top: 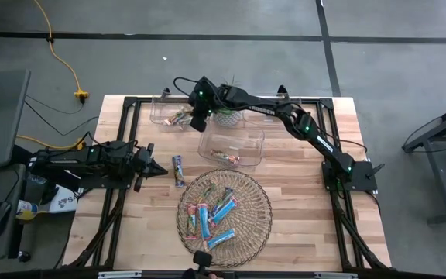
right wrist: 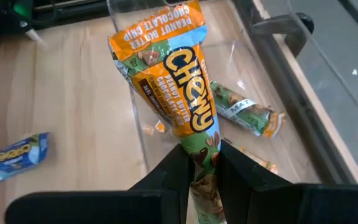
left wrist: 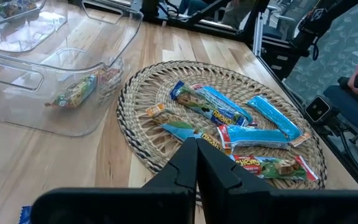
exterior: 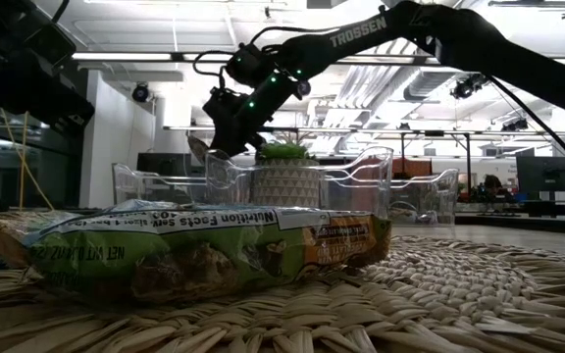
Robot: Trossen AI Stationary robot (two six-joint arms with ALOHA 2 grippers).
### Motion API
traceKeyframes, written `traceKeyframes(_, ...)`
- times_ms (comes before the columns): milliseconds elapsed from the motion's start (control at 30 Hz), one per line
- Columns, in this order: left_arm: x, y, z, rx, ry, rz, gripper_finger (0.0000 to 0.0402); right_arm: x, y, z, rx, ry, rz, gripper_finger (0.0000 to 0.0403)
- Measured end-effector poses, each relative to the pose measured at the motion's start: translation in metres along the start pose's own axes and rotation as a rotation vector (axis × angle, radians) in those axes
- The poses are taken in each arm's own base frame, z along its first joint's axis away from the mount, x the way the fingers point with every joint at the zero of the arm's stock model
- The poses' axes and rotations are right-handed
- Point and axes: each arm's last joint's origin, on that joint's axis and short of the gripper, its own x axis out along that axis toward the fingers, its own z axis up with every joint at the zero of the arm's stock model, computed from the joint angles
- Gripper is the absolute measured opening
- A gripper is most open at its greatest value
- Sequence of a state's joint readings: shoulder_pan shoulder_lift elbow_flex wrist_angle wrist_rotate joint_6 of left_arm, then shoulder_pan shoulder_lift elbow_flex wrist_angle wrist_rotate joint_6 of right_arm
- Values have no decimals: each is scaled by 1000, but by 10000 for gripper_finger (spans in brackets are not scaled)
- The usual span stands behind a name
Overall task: Pick and place Granola Bars by type
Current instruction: Put the yellow granola bar into the top left transparent bin
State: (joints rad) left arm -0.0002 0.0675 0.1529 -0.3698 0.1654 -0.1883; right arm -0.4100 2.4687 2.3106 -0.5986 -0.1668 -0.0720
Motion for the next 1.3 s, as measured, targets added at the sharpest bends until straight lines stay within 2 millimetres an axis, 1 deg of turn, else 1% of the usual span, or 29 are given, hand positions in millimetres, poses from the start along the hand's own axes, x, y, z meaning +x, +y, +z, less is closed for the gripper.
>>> traceKeyframes(233, 0, 0, 0, 0, -1, 3, 1, 0, 0, -1, 10, 13, 1, 55)
traceKeyframes(400, 0, 0, 0, 0, 0, 3, 1, 1, 5, -1, 5, 12, -1, 60)
traceKeyframes(533, 0, 0, 0, 0, -1, 3, 1, 1, 6, 1, 6, -9, 0, 79)
traceKeyframes(767, 0, 0, 0, 0, 0, 2, 1, 1, 6, 5, 36, -54, 15, 123)
traceKeyframes(900, 0, 0, 0, 0, 0, 2, 1, 0, 12, 12, 19, -110, 32, 140)
traceKeyframes(1000, 0, 0, 0, 0, 0, 2, 1, -9, 20, 24, -2, -186, 46, 146)
traceKeyframes(1167, 0, 0, 0, 0, 1, -2, 1, -34, 36, 43, -22, -280, 69, 148)
traceKeyframes(1300, 0, 0, 0, 0, 0, -2, 1, -62, 53, 59, 14, -334, 122, 148)
